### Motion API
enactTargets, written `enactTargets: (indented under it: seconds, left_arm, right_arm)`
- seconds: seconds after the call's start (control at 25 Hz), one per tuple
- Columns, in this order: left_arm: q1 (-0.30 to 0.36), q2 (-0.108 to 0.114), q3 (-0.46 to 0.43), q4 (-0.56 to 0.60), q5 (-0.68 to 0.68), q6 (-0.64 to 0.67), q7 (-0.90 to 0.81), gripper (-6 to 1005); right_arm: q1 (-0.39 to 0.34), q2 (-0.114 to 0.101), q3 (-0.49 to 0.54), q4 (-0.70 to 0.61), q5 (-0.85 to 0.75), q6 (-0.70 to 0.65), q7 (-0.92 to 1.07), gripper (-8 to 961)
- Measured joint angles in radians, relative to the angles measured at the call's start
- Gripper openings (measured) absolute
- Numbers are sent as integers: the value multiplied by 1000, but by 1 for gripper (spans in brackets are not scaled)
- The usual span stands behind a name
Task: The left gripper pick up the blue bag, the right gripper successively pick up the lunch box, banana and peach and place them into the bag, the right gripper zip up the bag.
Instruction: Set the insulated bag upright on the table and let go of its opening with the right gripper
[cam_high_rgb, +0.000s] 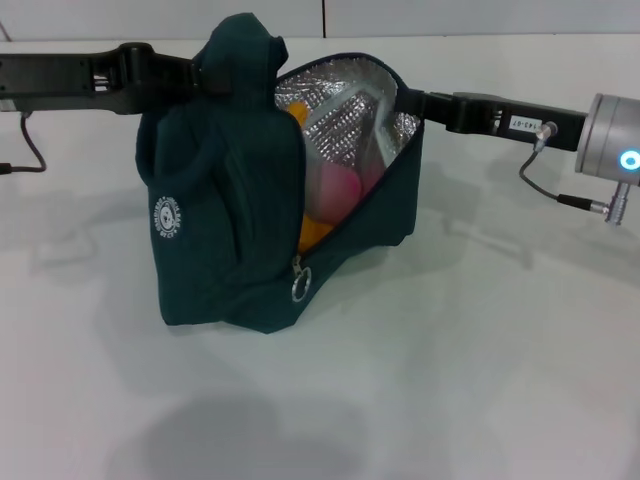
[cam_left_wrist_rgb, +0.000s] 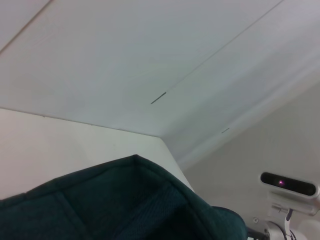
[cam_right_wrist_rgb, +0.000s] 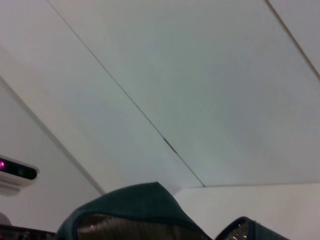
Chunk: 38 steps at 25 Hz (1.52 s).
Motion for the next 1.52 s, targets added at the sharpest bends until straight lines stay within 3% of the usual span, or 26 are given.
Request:
enactTargets:
  seconds: [0.12,0.36,0.72,0.92,1.2,1.52]
  left_arm:
    - [-1,-1,0,0,0,0,-1,41]
    - [-7,-8,0,0,-7,14,-7,41]
    - [-58,-26,0,-61,-37,43,-43,41]
    - [-106,-44,6,-133,-13,32,-36,41]
    - [-114,-78,96,-178,-5,-70,-5,41]
    - [-106,-104,96,-195,-38,-83,19,41]
  right_arm:
    - [-2,-2,0,2,3,-2,-5,5]
    - [-43,-1,35,-28,59,-107,-61,22]
    - [-214,-4,127,-206,86,-376,-90,47]
    - [-271,-7,131,-189,87,-412,-88,61]
    - [-325,-12,161,-163,85,-432,-108,81]
    - [-317,-15,180,-152,71,-417,-123,104]
